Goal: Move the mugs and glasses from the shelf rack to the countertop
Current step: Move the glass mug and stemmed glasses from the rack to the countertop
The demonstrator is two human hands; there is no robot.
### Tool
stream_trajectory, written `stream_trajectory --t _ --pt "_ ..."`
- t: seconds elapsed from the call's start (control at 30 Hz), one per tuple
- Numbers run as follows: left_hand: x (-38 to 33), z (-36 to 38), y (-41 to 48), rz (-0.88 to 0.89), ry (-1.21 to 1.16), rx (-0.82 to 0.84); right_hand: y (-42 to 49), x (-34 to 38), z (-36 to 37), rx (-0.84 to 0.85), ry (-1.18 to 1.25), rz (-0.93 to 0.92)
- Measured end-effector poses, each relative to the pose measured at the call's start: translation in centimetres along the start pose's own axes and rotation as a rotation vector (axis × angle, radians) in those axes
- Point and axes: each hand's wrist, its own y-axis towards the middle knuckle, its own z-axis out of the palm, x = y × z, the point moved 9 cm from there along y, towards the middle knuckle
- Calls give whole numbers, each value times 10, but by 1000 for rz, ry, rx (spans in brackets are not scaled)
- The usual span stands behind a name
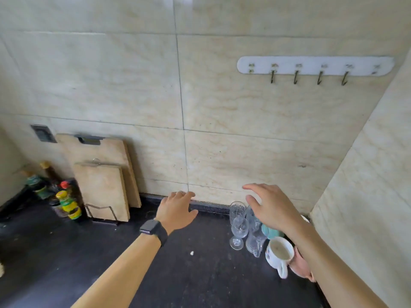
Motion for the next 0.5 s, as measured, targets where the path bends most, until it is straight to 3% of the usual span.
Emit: stream_trajectory --t 0.1,0.23,0.5 --pt "19 -68 -59 -58 42 -241 -7 60 -18 -56 -18 -134" --pt "63 -115 -163 -193 100 -426 -35 147 -17 -118 -14 -331" --pt "200 -125 -463 -733 182 -465 -152 378 56 35 120 -804"
